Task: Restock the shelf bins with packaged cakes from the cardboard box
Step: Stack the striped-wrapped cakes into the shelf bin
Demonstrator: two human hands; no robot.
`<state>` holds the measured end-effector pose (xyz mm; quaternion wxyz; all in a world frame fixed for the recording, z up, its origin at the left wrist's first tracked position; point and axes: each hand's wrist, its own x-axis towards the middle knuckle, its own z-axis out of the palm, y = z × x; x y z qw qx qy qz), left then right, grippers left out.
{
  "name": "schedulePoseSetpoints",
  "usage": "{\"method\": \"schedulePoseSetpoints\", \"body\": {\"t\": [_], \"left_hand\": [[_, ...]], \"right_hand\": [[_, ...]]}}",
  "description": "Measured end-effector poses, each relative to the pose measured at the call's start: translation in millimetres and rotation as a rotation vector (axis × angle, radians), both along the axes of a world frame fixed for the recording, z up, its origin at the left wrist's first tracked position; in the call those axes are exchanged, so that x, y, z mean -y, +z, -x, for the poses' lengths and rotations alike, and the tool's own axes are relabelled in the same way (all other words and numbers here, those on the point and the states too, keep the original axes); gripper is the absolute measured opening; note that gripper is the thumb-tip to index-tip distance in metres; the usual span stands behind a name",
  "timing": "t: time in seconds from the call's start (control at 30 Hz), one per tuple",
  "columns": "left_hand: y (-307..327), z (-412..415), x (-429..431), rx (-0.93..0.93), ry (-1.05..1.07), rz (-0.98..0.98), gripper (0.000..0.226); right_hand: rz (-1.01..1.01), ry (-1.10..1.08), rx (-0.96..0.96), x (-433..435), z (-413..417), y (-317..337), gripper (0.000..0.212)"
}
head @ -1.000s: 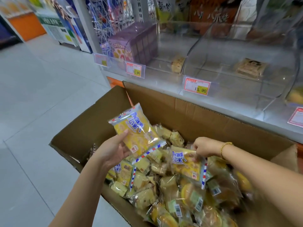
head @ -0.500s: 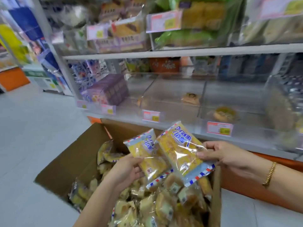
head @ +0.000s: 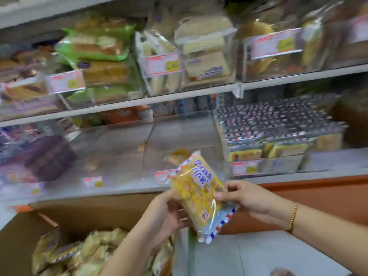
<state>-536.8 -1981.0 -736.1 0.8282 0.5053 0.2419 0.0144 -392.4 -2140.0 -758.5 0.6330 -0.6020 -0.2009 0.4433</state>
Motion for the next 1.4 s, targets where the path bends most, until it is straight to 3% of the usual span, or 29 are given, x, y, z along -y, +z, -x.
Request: {"method": "schedulePoseSetpoints", "body": {"t": [0.17, 0.33, 0.4, 0.5, 0.6, 0.8, 1.07, 1.17, 1.3, 1.4], "left_hand": [[7.3, -43.4, 20.6, 0.052, -0.043, -0.039, 0.05], [24.8, -92.5, 63.6, 0.021, 0.054, -0.218, 0.016], [35.6, -114.2, 79.5, 0.014, 0.103, -0.132, 0.004], [49.2, -146.6, 104.0, 0.076, 0.184, 0.006, 0.011], [52.7, -172.9, 128.1, 0.167, 0.196, 0.032, 0.006], [52.9, -211.2, 167.2, 0.239, 0.13, 0.071, 0.011], [47.6, -249.3, 201.6, 0.165, 0.022, 0.1, 0.015], [44.4, -264.6, 197.4, 0.121, -0.05, -0.171, 0.029], [43.4, -292.4, 199.5, 0.11, -0.284, -0.997, 0.04], [39.2, -315.5, 208.8, 0.125, -0.373, -1.453, 0.052]], "right_hand": [[0.001, -0.111, 0.076, 33.7, -27.5, 5.9, 0.007], [-0.033, -0.322, 0.117, 72.5, -51.4, 16.9, 0.021], [-0.092, -0.495, 0.045, 84.0, -61.8, 23.7, 0.034], [-0.319, -0.609, -0.185, 96.3, -71.7, 35.6, 0.054], [-0.446, -0.565, -0.319, 104.4, -72.4, 44.0, 0.048], [-0.501, -0.714, -0.157, 133.4, -92.6, 55.4, 0.03], [-0.448, -0.914, -0.114, 190.6, -136.2, 55.0, 0.034], [-0.412, -1.103, -0.047, 237.5, -166.9, 58.2, 0.036], [-0.257, -1.206, 0.111, 297.1, -199.8, 64.4, 0.036], [-0.002, -1.174, 0.288, 318.8, -224.1, 69.8, 0.033]]}}
